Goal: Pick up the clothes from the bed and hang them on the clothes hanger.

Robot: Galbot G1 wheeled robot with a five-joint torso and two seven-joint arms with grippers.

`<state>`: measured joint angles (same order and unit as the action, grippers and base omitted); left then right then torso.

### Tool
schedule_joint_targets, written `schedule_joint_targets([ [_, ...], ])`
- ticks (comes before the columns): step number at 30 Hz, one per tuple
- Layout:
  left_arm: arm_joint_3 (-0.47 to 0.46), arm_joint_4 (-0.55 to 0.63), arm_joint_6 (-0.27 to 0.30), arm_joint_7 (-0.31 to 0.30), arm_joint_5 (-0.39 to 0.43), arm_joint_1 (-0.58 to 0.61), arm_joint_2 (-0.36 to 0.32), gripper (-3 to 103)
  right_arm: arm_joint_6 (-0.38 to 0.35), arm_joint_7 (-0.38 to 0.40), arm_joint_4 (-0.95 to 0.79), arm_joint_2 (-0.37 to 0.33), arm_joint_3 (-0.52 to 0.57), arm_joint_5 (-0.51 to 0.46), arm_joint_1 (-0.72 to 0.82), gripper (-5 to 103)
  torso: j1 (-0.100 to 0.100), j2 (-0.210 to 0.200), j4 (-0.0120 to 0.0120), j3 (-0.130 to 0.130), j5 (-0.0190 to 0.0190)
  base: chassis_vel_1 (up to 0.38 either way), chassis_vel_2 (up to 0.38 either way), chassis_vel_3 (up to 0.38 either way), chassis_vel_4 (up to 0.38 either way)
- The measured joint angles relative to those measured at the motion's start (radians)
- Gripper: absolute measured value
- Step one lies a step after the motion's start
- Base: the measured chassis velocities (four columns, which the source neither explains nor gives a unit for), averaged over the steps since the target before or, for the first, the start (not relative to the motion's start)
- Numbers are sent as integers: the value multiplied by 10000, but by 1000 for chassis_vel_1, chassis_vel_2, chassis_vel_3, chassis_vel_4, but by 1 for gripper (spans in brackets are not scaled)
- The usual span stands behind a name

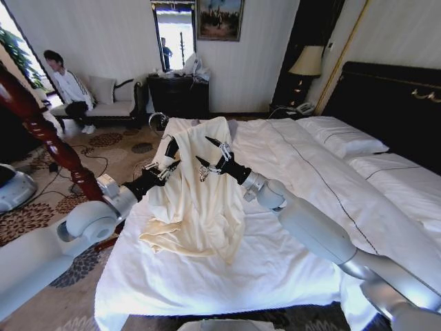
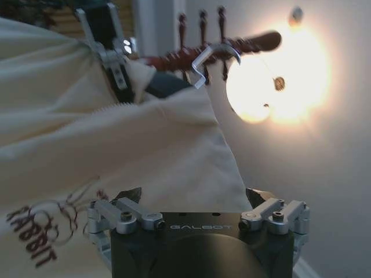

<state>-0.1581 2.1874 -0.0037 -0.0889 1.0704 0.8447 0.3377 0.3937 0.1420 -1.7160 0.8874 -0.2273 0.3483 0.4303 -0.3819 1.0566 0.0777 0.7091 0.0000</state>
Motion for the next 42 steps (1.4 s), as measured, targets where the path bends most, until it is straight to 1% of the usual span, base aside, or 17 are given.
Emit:
schedule_joint_targets([
  [4,-310,318,281,-508,419,-8,-182,19,-592,395,-217,-465,940,-980,847,100,-1,0,-2,0,-1,0,0,0,0],
  [6,-362,378,390,-642,499,-23,-257,19,-681,430,-274,-622,1213,-1141,1090,100,0,0,-1,0,2,0,0,0,0],
  [8,-500,495,753,-1070,711,-118,-467,19,-1053,746,-532,-1213,1966,-1789,1880,100,1,0,5,-1,3,0,0,0,0],
  [9,-500,495,753,-1070,711,-118,-467,19,-1053,746,-532,-1213,1966,-1789,1880,100,1,0,5,-1,3,0,0,0,0],
  [11,-694,638,1254,-1750,1441,-232,-690,19,-1583,1360,-946,-1840,2597,-3017,2882,100,0,0,6,0,2,0,0,0,0],
  [12,-694,638,1254,-1750,1441,-232,-690,19,-1583,1360,-946,-1840,2597,-3017,2882,100,0,0,6,0,2,0,0,0,0],
  [15,-1276,942,1976,-2737,3241,-371,-1051,19,-1913,1853,-1325,-2203,3459,-3834,4093,100,1,0,2,-1,2,0,0,0,0],
  [16,-1276,942,1976,-2737,3241,-371,-1051,19,-1913,1853,-1325,-2203,3459,-3834,4093,100,1,0,2,-1,2,0,0,0,0],
  [19,-2138,1240,2597,-3575,5462,-516,-1484,19,-2170,1998,-1558,-2317,4091,-3925,4762,100,0,0,-1,-1,-1,0,0,0,0],
  [20,-2421,1281,2740,-3730,5980,-526,-1676,19,-2294,2097,-1636,-2317,4315,-3990,4960,100,0,0,-1,-1,3,0,0,0,0],
  [21,-2421,1281,2740,-3730,5980,-526,-1676,19,-2294,2097,-1636,-2317,4315,-3990,4960,100,0,0,-1,-1,3,0,0,0,0],
  [22,-2686,1284,2869,-3874,6426,-542,-1869,19,-2416,2210,-1716,-2318,4547,-4089,5153,100,0,0,-3,-1,3,0,0,0,0],
  [26,-3550,1168,3604,-4841,8688,-670,-2487,19,-2729,2396,-2066,-2396,5678,-4403,6035,100,1,1,-3,-2,0,0,0,0,0],
  [27,-3550,1168,3604,-4841,8688,-670,-2487,19,-2729,2396,-2066,-2396,5678,-4403,6035,100,1,1,-3,-2,0,0,0,0,0],
  [31,-3891,662,3972,-5182,9467,-850,-2968,19,-3106,2539,-2565,-2358,7089,-4718,7315,100,1,0,2,-1,-4,0,0,0,0],
  [36,-4289,273,4220,-5141,10021,-1056,-3530,19,-3496,2695,-3012,-1986,8395,-5173,8674,100,1,1,3,-1,-2,0,0,0,0],
  [42,-4134,-73,4354,-5243,10346,-1874,-3791,19,-3502,2695,-3208,-1379,8983,-5129,9395,100,1,0,1,-1,3,0,0,0,0],
])
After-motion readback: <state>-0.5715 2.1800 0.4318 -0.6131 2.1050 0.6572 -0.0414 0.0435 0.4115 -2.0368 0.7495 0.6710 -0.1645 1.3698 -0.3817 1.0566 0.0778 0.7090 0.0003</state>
